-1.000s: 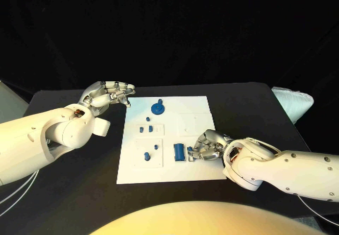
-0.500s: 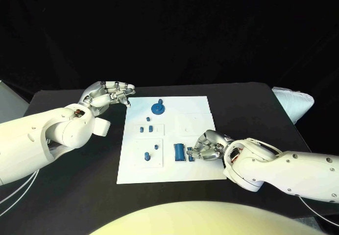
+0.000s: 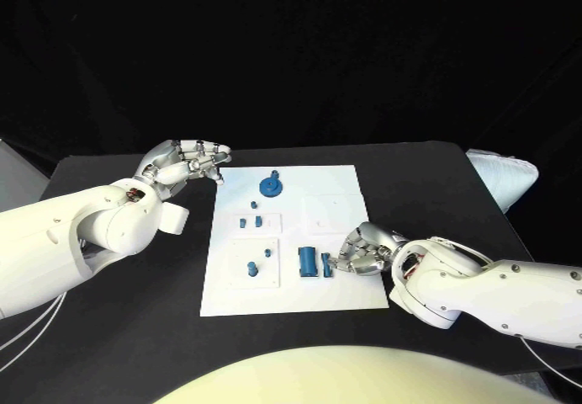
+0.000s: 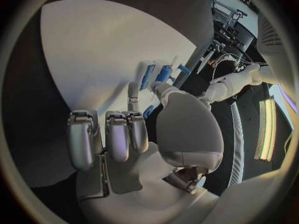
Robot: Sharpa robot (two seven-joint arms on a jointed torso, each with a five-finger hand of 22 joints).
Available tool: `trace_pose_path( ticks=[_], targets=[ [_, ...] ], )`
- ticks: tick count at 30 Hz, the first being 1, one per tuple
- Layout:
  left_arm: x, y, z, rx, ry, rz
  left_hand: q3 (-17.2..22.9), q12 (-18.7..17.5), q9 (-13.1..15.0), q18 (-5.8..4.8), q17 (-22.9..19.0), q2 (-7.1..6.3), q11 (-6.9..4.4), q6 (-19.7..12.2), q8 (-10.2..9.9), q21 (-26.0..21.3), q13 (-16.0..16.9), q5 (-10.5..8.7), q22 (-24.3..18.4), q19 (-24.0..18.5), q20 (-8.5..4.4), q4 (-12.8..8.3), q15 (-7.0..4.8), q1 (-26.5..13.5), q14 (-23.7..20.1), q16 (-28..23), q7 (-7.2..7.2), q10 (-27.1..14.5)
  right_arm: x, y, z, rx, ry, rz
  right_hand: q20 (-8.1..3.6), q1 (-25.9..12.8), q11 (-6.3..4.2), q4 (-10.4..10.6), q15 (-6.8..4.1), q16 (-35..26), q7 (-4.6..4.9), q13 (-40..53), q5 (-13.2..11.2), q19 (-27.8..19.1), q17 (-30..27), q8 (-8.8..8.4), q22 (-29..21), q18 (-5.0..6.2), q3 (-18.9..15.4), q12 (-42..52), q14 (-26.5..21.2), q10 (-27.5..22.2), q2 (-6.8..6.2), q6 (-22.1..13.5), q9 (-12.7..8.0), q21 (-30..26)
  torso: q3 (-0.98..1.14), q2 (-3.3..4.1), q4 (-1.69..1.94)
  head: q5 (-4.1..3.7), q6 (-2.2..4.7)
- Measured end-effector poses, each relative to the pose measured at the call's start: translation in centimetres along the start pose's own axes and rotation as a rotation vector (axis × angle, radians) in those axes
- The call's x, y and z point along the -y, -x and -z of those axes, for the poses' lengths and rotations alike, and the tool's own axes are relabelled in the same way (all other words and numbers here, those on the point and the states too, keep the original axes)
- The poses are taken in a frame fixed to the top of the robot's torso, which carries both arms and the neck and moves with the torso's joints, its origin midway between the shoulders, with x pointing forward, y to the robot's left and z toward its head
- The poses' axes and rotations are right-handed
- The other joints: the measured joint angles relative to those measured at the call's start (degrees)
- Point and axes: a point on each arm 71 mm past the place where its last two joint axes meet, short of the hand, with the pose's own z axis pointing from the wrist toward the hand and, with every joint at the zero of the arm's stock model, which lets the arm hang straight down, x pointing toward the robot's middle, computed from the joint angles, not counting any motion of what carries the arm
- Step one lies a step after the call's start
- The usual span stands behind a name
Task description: Assemble the parts on the task board
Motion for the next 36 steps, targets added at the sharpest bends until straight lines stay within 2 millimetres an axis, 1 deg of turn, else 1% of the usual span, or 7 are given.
trace_pose_path(
  ticks=[11,14,18,20,26,30,36],
  targets=[
    [-0.1,0.2,-0.2,0.008,-0.006,0.001,-0.16,0.00,0.00,0.00,-0.01,0.00,0.00,-0.21,0.00,-0.23,0.00,0.00,-0.07,0.00,0.00,0.16,0.00,0.00,0.00,0.00,0.20,0.00,0.7,2.8,-0.6,0.056,0.116,-0.109,0.64,7.65,1.65,-2.26,1.33,-1.58,2.89,-0.01,-1.30,0.00,0.00,-3.61,-0.01,0.00,0.84,-6.78,-0.06,-0.03,0.21,-5.78,-1.37,-9.86,-0.04,-0.20,-0.05,-0.12,0.00],
    [-0.1,0.2,-0.5,0.014,-0.013,0.007,-0.27,0.37,0.00,0.00,-0.06,0.00,0.00,-0.31,0.00,-0.25,0.01,0.00,-0.16,0.00,0.00,0.27,0.10,0.00,-0.10,0.00,0.10,0.00,0.6,4.2,-1.3,0.081,0.170,-0.192,1.91,9.85,2.83,-3.43,2.33,-6.07,3.98,-0.01,-2.03,-1.15,-0.04,-5.01,-0.01,2.84,2.01,-15.81,-0.18,-4.25,0.35,-7.97,-1.84,-23.63,-0.11,-0.39,-0.14,-0.13,0.00],
    [-0.2,0.3,-1.0,0.038,-0.026,0.022,-2.31,1.29,-0.07,0.00,-0.64,-0.42,-0.15,-0.66,0.46,-3.47,0.01,-0.67,-1.57,-2.42,0.55,1.78,0.43,-0.43,-3.57,-1.28,-0.23,0.15,0.4,6.2,-2.8,0.116,0.218,-0.321,2.78,11.87,4.10,-5.18,3.43,-17.08,5.00,-4.79,-3.86,-8.02,-11.26,-5.80,-2.14,6.54,4.81,-33.28,-3.66,-15.14,0.47,-10.04,-1.95,-48.22,-0.29,-0.91,-0.35,0.32,0.00],
    [-0.3,0.4,-1.4,0.058,-0.034,0.034,-3.07,1.13,-0.09,0.00,-3.18,-0.51,-0.10,-0.85,1.00,-9.03,-0.51,-0.67,-4.48,-6.32,1.62,2.44,1.17,-0.37,-6.81,-6.42,-0.43,0.77,0.3,7.5,-3.7,0.142,0.237,-0.388,3.44,11.95,4.67,-5.76,3.86,-28.00,5.66,-13.42,-4.83,-12.13,-22.40,-5.85,-8.70,8.12,6.88,-45.43,-8.48,-21.91,0.52,-11.36,-2.09,-63.62,-0.38,-1.15,-0.51,0.50,0.14],
    [-0.7,0.9,-2.7,0.108,-0.061,0.063,-2.60,-11.73,-2.41,0.00,-12.32,-0.40,1.71,-1.44,-1.05,-27.77,-2.41,-0.67,-16.44,-9.48,5.69,3.73,4.02,1.90,-8.09,-30.28,-2.43,4.43,0.6,10.6,-6.7,0.232,0.266,-0.517,6.54,12.42,6.63,-6.72,7.35,-54.09,7.42,-38.03,-7.55,-21.11,-39.89,-8.25,-23.58,8.08,13.69,-66.96,-22.32,-25.33,-0.66,-13.31,-3.50,-80.09,-0.54,-2.04,-0.92,1.03,1.77],
    [-0.9,1.2,-3.6,0.133,-0.077,0.071,-2.79,-17.96,-3.51,0.01,-14.30,-0.30,2.05,-1.01,-2.54,-33.58,-2.41,-0.66,-20.49,-9.11,6.07,3.54,4.94,1.97,-8.63,-39.11,-2.87,5.15,1.2,12.3,-8.6,0.292,0.280,-0.563,9.72,12.31,8.82,-8.65,9.76,-66.03,8.80,-53.03,-7.86,-27.13,-47.32,-10.79,-33.73,8.08,16.04,-76.21,-25.70,-23.72,-0.77,-12.06,-4.69,-82.40,-0.52,-2.65,-1.05,1.49,3.02],
    [-1.3,1.8,-4.7,0.174,-0.091,0.070,-3.09,-20.93,-4.10,0.00,-15.60,0.05,1.93,-0.79,-3.19,-37.05,-2.40,-0.66,-23.11,-9.41,6.36,3.24,5.43,2.32,-9.12,-43.87,-2.67,5.43,1.5,14.0,-10.0,0.346,0.324,-0.596,10.65,11.64,9.37,-10.91,10.66,-73.51,8.89,-63.08,-8.10,-28.47,-52.52,-12.95,-42.24,8.08,16.25,-80.64,-25.40,-22.55,0.38,-11.55,-5.44,-82.40,-0.35,-3.31,-0.93,1.96,4.64]
  ],
)
